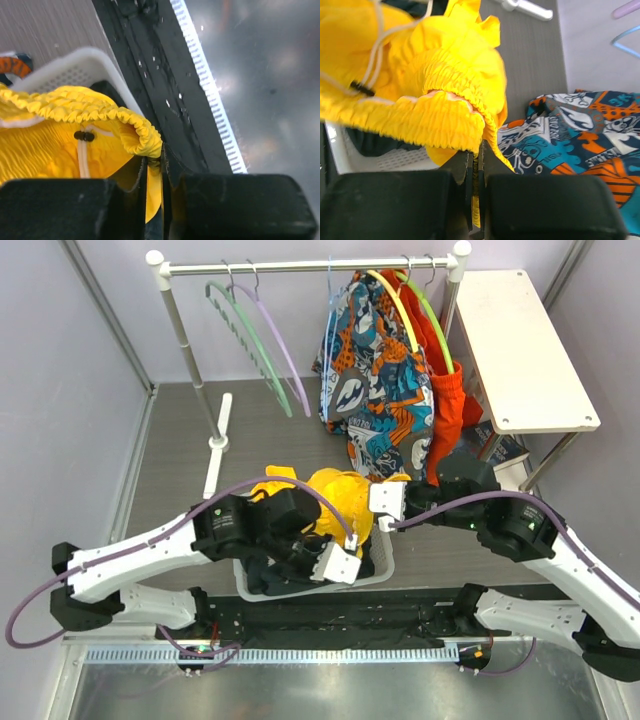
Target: Place the shorts on the hanger
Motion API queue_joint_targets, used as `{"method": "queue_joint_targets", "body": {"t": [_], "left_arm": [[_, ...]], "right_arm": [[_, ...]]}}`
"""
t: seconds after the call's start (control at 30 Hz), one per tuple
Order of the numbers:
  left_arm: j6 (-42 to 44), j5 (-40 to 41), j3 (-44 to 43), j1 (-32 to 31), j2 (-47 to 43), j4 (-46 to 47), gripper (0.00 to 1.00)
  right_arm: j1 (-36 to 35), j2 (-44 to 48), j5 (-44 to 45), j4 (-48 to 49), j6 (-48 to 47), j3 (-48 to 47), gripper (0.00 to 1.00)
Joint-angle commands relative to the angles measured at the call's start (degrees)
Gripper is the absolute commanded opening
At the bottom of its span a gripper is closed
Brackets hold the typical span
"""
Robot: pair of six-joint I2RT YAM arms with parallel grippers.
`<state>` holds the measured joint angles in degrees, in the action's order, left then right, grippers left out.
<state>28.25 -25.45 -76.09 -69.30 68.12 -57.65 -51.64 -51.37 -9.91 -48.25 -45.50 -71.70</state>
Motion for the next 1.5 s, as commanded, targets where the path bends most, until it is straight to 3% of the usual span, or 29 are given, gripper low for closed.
{"method": "queue_joint_targets", "body": {"t": [0.0,0.1,0.23,0.37,0.53,0.6,0.9,1.1,1.17,1.3,1.4,1.47], "left_arm": [[-5.7,1.5,-7.2,-4.1,3.0,6.1,0.07],[-2.9,2.4,-11.3,-4.1,2.0,5.4,0.11],[-1.7,6.5,-12.5,-2.3,-2.8,1.8,0.66],[-7.0,9.8,-11.8,11.2,-7.5,5.2,0.71],[-8.8,16.5,-7.0,13.7,-11.3,11.9,0.82],[-10.8,18.6,-7.7,13.7,-9.0,12.9,0.83],[-24.2,14.0,-15.7,12.3,3.0,13.8,0.83],[-23.9,21.2,-16.1,8.0,7.5,11.9,0.78],[-23.1,24.2,-16.1,7.8,9.2,9.2,0.74],[-21.4,33.4,-11.3,8.9,7.2,7.1,0.52],[-20.6,36.3,-8.6,11.5,3.8,5.0,0.41],[-20.0,35.7,-8.5,14.5,1.2,3.7,0.38]], "right_arm": [[-0.2,0.7,2.8,15.3,0.4,-1.2,0.01],[-0.2,1.1,2.4,20.4,0.7,-2.0,0.01],[-0.2,3.5,-0.6,20.7,-0.5,-0.7,0.06],[-0.1,6.4,-3.8,21.2,-2.9,3.1,0.08],[-0.1,7.2,-7.6,20.8,-6.0,4.5,0.08],[-0.2,6.6,-9.7,19.5,-7.7,3.9,0.08],[-0.2,5.2,-12.4,14.7,-10.6,1.8,0.05],[-0.1,4.6,-13.0,13.9,-10.6,1.0,0.01],[-0.2,4.7,-12.8,13.7,-10.8,0.7,0.01],[-0.2,5.5,-12.4,11.2,-11.7,0.5,0.01],[-0.1,6.5,-12.2,8.4,-14.1,1.3,0.01],[-0.1,7.1,-12.0,7.5,-15.5,2.8,0.01]]}}
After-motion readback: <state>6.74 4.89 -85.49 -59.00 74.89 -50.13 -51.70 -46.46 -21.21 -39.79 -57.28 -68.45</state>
